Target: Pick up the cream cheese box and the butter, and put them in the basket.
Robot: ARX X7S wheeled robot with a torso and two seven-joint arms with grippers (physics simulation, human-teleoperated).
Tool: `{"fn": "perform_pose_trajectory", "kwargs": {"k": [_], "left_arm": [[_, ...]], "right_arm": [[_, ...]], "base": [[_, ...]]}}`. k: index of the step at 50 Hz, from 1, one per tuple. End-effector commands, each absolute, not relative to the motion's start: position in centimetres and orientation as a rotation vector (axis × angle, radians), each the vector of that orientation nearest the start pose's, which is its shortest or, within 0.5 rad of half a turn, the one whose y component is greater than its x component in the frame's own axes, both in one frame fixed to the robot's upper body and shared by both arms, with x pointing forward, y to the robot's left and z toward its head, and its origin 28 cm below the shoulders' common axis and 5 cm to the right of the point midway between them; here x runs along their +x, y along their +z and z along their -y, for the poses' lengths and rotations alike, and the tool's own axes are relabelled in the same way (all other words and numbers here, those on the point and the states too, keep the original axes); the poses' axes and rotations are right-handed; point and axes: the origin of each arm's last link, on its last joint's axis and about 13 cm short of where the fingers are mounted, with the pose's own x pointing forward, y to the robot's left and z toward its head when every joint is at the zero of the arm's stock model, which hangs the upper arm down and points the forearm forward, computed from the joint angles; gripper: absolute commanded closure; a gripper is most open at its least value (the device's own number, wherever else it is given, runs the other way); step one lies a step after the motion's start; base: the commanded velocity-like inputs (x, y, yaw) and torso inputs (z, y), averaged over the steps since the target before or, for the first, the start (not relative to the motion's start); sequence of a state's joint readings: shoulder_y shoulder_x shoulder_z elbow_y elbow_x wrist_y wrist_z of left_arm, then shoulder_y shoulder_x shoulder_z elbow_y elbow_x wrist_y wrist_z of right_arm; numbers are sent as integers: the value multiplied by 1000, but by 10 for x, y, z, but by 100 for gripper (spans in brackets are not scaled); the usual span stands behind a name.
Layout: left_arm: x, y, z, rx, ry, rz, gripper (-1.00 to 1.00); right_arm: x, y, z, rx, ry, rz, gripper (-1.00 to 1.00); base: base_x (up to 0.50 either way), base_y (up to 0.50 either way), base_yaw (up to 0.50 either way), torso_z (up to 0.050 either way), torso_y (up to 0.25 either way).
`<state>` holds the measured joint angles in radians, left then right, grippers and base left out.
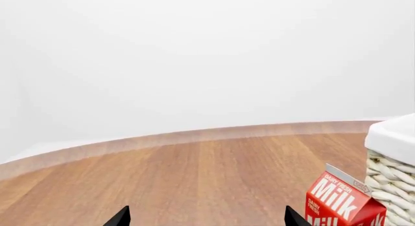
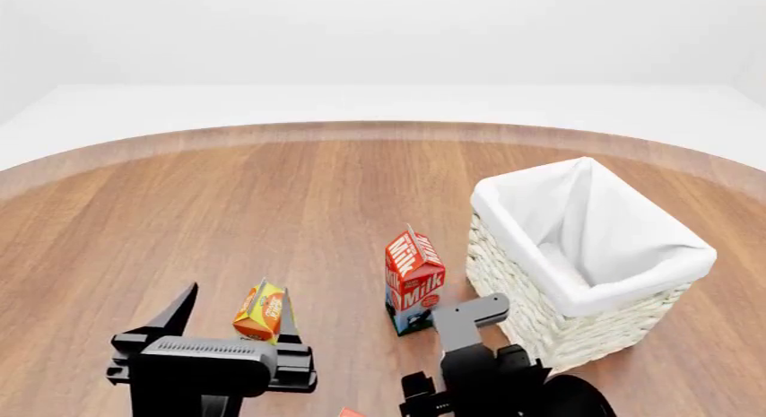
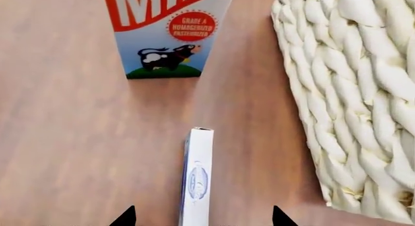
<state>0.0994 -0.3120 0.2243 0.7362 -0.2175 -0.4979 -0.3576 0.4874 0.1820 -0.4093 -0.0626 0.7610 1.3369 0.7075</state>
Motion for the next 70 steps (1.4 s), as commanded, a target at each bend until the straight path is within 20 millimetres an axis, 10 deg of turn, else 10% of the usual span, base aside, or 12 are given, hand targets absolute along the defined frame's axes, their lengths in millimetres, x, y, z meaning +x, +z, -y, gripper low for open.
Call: {"fn": "perform_pose_trajectory", "kwargs": {"k": [1, 68, 69, 70], "left_arm": [[162, 105, -201, 72, -26, 75, -100], [162, 105, -201, 71, -30, 75, -100], [162, 105, -201, 72, -30, 75, -100], [163, 105, -201, 72, -30, 75, -100]], "right_arm": [[241, 60, 50, -275, 90, -905, -100], [252, 26, 50, -297, 83, -971, -100], [252, 25, 50, -301, 82, -967, 100], [252, 25, 50, -307, 81, -962, 100]], "base": [[0, 0, 0, 0, 0], [0, 0, 0, 0, 0], [0, 0, 0, 0, 0], [0, 0, 0, 0, 0]]}}
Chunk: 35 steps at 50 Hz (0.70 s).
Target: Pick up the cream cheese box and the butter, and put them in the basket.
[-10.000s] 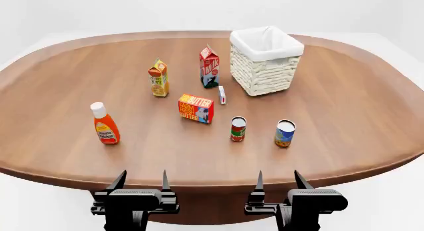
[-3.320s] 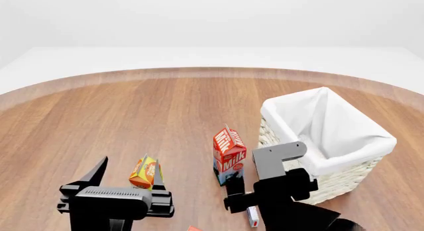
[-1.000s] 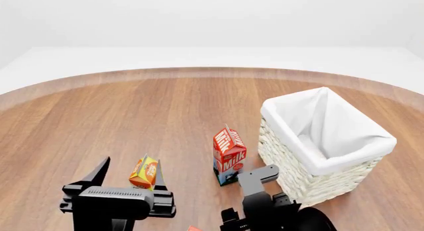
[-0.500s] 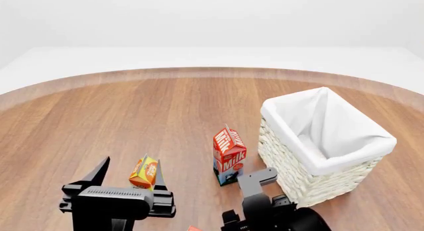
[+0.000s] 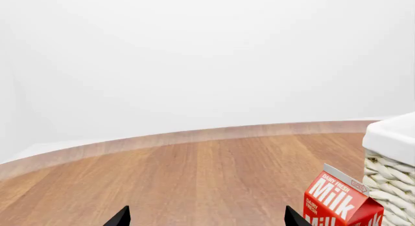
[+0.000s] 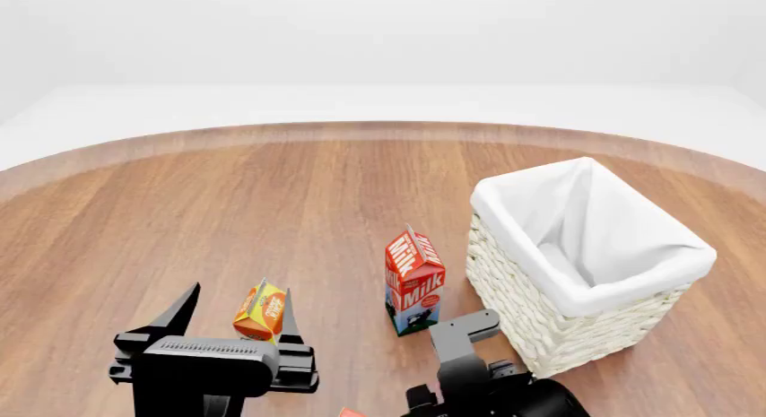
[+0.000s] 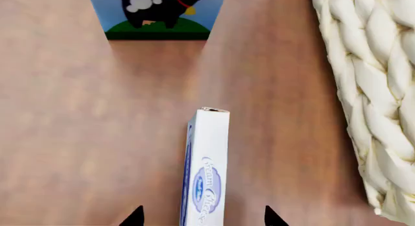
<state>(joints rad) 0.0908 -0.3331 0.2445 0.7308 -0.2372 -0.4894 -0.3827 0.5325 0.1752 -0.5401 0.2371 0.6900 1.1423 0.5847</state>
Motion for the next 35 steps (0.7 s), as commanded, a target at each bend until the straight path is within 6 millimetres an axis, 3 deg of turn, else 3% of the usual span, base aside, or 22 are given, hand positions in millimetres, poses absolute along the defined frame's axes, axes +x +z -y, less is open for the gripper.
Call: {"fn": "perform_pose_trajectory", "kwargs": {"k": [1, 15, 35], "left_arm": [[163, 105, -201, 71, -30, 75, -100], [163, 105, -201, 70, -31, 76, -100], [163, 105, -201, 69, -31, 74, -100]], "right_arm": [[252, 25, 50, -306, 78, -962, 100], [251, 35, 51, -297, 91, -932, 100], [224, 97, 56, -234, 130, -778, 100]], "base": [[0, 0, 0, 0, 0], [0, 0, 0, 0, 0], [0, 0, 0, 0, 0]]}}
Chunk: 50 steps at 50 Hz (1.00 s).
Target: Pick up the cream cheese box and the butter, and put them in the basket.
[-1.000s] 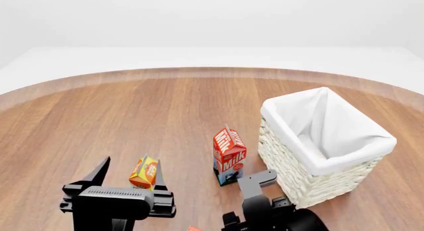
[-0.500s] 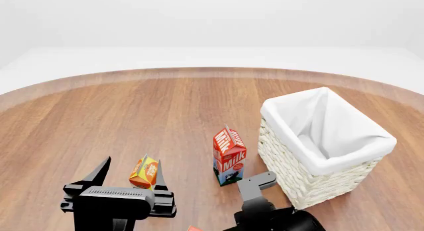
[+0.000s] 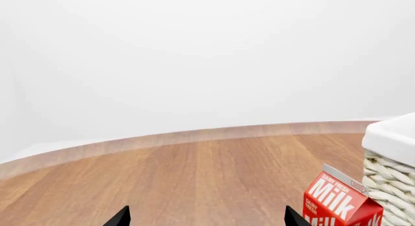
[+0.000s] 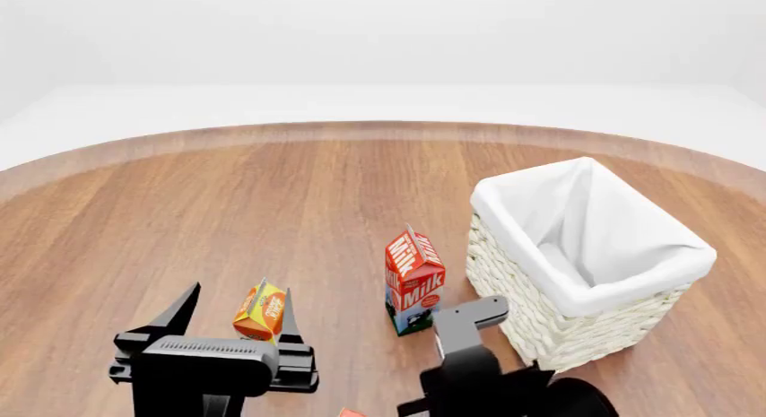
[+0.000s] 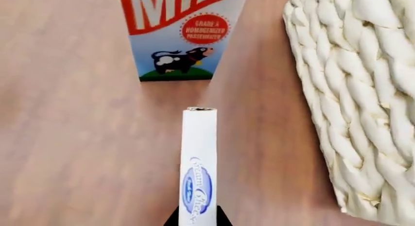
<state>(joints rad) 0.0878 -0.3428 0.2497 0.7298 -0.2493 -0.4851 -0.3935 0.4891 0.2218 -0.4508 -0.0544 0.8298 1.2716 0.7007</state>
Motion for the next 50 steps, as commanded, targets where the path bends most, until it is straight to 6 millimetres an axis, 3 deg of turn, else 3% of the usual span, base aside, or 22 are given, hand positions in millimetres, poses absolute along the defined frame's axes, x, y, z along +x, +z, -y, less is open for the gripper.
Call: {"fn": "perform_pose_trajectory", "kwargs": {"k": [1, 25, 50], "left_arm": [[163, 105, -201, 70, -32, 74, -100], [163, 105, -201, 71, -31, 74, -100], [163, 105, -201, 68, -34, 71, -100]], "right_arm": [[222, 99, 57, -230, 133, -776, 100], [202, 149, 65, -182, 138, -673, 100], [213, 203, 67, -166, 151, -584, 100]], "base": [[0, 0, 0, 0, 0], [0, 0, 0, 0, 0], [0, 0, 0, 0, 0]]}}
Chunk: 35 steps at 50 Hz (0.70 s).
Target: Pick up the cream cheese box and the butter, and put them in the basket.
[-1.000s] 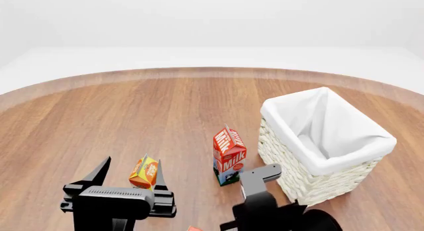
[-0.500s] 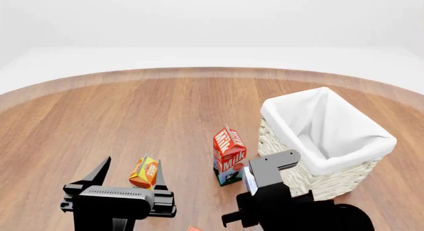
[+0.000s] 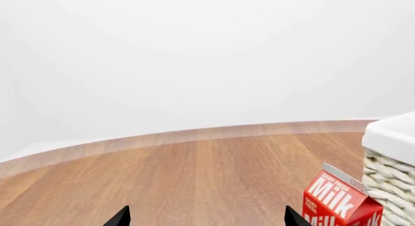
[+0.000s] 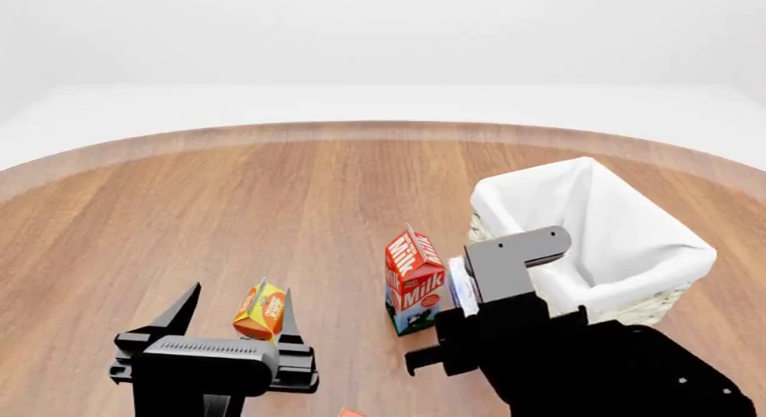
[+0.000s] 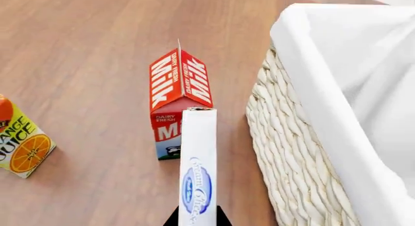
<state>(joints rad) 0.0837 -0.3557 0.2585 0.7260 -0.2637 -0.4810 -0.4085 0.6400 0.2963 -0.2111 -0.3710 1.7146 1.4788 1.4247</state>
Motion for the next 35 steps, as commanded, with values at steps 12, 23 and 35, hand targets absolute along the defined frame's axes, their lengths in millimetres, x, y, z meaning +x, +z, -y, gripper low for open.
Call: {"fn": "perform_pose_trajectory", "kwargs": {"k": [12, 23, 35], "left_arm": [[164, 104, -200, 71, -35, 70, -100], [163, 105, -201, 72, -34, 71, -100], [162, 106, -201, 71, -33, 71, -100]], "right_arm": [[226, 231, 68, -156, 123, -526, 100], [244, 247, 72, -154, 79, -515, 100], [258, 271, 82, -139, 21, -491, 100]], "base": [[0, 0, 0, 0, 0], [0, 0, 0, 0, 1], [0, 0, 0, 0, 1]]}}
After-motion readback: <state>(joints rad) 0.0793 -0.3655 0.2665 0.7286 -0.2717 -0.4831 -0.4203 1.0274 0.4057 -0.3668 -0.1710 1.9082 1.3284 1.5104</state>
